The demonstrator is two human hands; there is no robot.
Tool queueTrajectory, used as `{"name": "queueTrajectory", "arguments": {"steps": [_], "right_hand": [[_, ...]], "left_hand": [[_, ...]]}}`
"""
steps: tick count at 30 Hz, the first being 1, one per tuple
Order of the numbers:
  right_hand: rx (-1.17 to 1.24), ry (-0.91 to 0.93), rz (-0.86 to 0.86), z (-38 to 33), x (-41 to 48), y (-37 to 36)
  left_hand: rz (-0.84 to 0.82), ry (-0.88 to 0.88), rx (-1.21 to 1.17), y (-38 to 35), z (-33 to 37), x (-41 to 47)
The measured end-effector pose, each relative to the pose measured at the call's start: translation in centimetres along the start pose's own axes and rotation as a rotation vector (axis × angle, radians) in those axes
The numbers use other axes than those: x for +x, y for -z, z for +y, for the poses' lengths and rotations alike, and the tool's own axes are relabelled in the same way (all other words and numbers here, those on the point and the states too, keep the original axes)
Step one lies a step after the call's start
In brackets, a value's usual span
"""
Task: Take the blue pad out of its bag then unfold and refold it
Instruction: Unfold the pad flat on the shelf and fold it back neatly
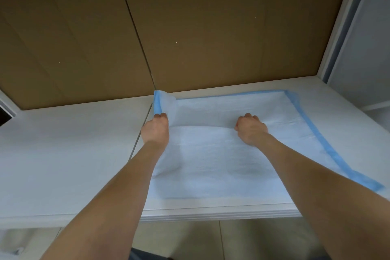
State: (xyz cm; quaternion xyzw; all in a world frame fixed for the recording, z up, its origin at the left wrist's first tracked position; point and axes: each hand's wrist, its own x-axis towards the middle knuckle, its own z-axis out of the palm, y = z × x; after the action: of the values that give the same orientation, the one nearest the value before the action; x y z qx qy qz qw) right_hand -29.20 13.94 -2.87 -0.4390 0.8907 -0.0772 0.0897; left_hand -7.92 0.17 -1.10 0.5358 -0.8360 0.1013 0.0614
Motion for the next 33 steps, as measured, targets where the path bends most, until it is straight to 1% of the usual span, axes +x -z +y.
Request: {"name": "queueTrajectory", "arguments": {"steps": [5,8,10,12,14,15,17,20,22,24,26,27,30,33], "right_hand": [[0.02,-0.052,0.032,0.0,-0.1,-0.1],[0.012,-0.075,0.054,0.1,0.0,0.0],[-0.023,-0.097,0.063,0.2,-0.1,0.1],[-0.058,-0.114,0.03,0.5,-0.3,0.1],[-0.013,-0.117,0.01,1.1,-0.2,0.4],[0.028,-0.123,0.033,1.6,-0.1,0.7],[0.079,-0.169,0.122,2.8,0.3,1.3],[0.041,-0.268,0.184,4.8,1.1,2.1],[0.011,-0.285,0.181,5.9,1.7,2.3],[-0.009,-0.278,0.152,6.5,2.2,2.1],[-0.044,-0.262,0.138,6.9,2.4,1.7],[-0.059,-0.254,0.139,7.0,2.5,1.5],[-0.066,-0.234,0.144,7.2,2.3,1.2],[-0.057,-0.234,0.147,7.1,1.7,1.2]], "left_hand": [[-0.071,0.078,-0.018,-0.3,0.2,-0.2],[-0.092,-0.006,0.031,-1.2,0.3,-0.2],[-0.15,-0.049,0.028,-1.7,0.5,-0.1],[-0.238,-0.021,-0.013,-2.0,0.9,-0.2],[-0.286,0.031,-0.058,-2.1,1.2,-0.2],[-0.282,0.051,-0.078,-2.0,1.4,-0.1],[-0.218,0.046,-0.093,-1.8,1.8,0.4],[-0.056,-0.079,-0.041,-1.9,3.2,1.5],[-0.024,-0.152,-0.06,-1.7,4.7,2.5],[-0.103,-0.207,-0.149,-1.8,6.3,3.2],[-0.24,-0.253,-0.229,-2.5,7.4,3.3],[-0.288,-0.268,-0.232,-2.9,7.5,3.2],[-0.307,-0.284,-0.175,-3.9,6.9,3.1],[-0.325,-0.289,-0.166,-3.2,6.4,2.5]]}}
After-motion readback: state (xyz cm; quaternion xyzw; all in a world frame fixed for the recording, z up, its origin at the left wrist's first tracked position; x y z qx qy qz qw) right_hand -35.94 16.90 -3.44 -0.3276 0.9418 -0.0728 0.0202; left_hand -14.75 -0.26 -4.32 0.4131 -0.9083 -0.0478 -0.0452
